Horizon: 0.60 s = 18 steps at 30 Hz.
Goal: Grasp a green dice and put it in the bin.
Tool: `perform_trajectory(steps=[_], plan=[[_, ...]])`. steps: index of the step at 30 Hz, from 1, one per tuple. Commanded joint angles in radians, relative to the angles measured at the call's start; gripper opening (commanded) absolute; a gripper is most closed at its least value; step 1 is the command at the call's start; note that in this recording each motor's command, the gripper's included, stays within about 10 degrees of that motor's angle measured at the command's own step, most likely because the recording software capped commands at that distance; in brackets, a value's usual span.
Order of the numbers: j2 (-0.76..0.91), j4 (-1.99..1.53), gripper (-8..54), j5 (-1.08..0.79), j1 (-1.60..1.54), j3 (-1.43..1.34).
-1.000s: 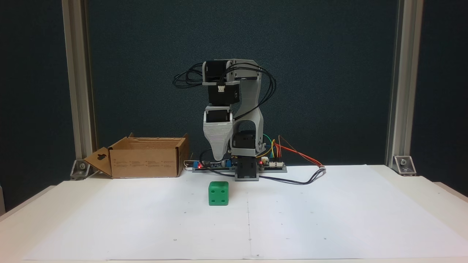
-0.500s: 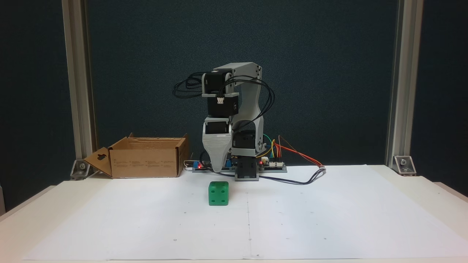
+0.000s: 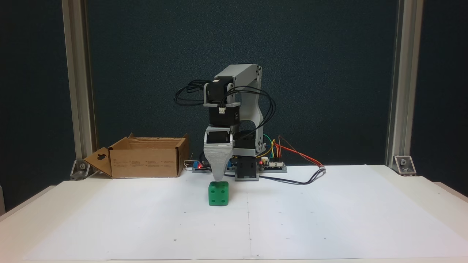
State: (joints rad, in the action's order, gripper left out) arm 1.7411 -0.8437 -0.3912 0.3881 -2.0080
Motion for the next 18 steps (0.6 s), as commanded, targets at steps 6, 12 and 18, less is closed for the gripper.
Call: perform_trajectory(steps=[6, 12, 18], plan=[[0.002, 0.060, 46.6, -0.026, 0.002, -0.003], [0.000, 0.097, 46.2, -0.021, 0.002, -0.038], [-0.015, 0.146, 45.5, -0.020, 0.002, -0.055]])
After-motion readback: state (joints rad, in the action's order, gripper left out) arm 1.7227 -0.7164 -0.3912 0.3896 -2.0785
